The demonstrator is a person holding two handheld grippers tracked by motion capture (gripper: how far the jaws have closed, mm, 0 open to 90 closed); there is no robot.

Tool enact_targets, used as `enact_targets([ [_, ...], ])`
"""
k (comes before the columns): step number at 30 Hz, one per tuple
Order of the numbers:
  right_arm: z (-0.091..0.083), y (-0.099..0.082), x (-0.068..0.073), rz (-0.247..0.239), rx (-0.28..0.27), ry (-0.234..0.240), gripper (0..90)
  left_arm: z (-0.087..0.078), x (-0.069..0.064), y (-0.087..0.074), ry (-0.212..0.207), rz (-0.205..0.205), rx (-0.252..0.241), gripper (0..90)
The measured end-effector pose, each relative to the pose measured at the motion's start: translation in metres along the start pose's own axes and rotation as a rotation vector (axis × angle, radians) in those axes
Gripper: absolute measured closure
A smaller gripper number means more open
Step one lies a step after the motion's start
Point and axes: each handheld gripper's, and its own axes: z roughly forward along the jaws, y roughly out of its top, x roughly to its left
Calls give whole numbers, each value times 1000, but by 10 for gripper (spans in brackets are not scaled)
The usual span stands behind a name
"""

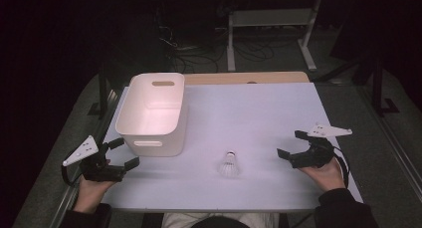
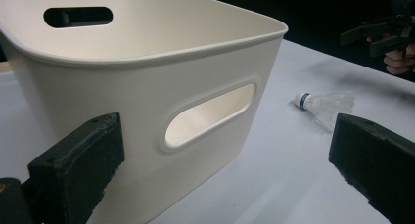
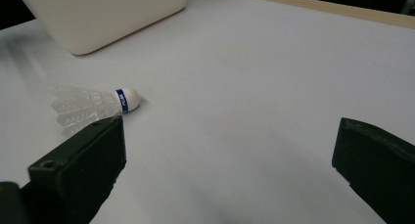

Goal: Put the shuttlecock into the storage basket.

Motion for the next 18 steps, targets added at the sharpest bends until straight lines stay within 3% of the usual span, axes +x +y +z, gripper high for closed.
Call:
enact_targets([
  [18,1,-1,2,-3,23,10,0,-1,-1,0,0,5,5,0],
])
